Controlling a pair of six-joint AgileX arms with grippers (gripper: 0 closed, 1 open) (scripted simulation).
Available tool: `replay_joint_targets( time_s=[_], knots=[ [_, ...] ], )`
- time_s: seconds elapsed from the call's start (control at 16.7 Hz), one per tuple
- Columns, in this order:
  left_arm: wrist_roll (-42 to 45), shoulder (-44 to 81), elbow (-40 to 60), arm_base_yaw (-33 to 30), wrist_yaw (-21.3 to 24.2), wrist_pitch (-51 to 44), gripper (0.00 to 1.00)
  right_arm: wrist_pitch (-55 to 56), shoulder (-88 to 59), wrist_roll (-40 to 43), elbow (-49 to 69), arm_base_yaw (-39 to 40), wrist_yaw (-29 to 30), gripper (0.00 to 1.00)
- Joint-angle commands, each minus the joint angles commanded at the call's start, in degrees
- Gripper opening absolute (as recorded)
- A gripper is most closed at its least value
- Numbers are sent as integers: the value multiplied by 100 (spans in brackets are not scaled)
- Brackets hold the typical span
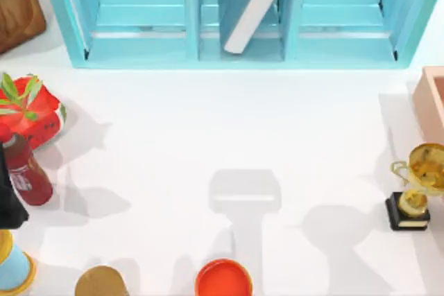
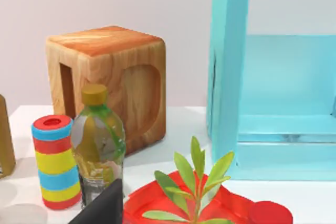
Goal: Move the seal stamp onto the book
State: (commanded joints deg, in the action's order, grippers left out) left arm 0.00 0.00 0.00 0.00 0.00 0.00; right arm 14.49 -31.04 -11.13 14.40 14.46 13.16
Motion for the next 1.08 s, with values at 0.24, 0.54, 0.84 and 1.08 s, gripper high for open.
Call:
replay_joint_targets(
  time_s=[0.24,0.54,0.84,1.08],
  knots=[
    [0,0,0,0,0,0,100,1003,-2398,-628,1125,836,787,100],
    [0,0,0,0,0,0,100,2285,-5606,-1257,2720,1700,1636,100],
    [0,0,0,0,0,0,100,3373,-8365,-1640,4215,2254,2214,100],
    [0,0,0,0,0,0,100,3913,-9640,-1766,5018,2450,2441,100]
  ],
)
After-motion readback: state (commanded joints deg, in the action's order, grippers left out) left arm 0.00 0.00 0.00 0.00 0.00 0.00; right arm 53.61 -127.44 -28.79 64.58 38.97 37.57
